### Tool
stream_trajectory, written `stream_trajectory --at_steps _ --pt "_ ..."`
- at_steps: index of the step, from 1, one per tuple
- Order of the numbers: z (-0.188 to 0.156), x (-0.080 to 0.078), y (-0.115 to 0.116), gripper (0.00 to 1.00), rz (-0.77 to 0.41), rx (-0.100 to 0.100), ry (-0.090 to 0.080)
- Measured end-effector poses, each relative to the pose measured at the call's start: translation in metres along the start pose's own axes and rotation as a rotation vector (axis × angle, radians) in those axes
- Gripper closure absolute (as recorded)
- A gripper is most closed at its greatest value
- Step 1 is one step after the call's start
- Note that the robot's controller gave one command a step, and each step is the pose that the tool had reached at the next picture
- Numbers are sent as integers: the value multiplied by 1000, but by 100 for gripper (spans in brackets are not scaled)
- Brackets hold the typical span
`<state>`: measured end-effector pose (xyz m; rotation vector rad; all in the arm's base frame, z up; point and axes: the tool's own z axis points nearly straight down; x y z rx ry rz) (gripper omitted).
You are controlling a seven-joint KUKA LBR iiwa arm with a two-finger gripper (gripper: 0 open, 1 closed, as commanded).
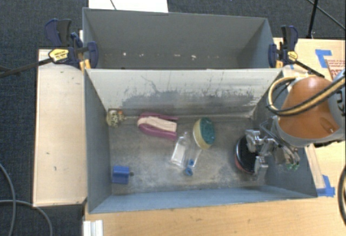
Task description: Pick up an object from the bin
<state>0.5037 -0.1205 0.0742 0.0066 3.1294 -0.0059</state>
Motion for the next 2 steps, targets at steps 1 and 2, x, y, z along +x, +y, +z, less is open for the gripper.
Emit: stream_trajectory --at_steps 1,2 --pt "-41 7 51 100 -244 -6 5" --pt "-166 -48 47 100 -244 -2 -1"
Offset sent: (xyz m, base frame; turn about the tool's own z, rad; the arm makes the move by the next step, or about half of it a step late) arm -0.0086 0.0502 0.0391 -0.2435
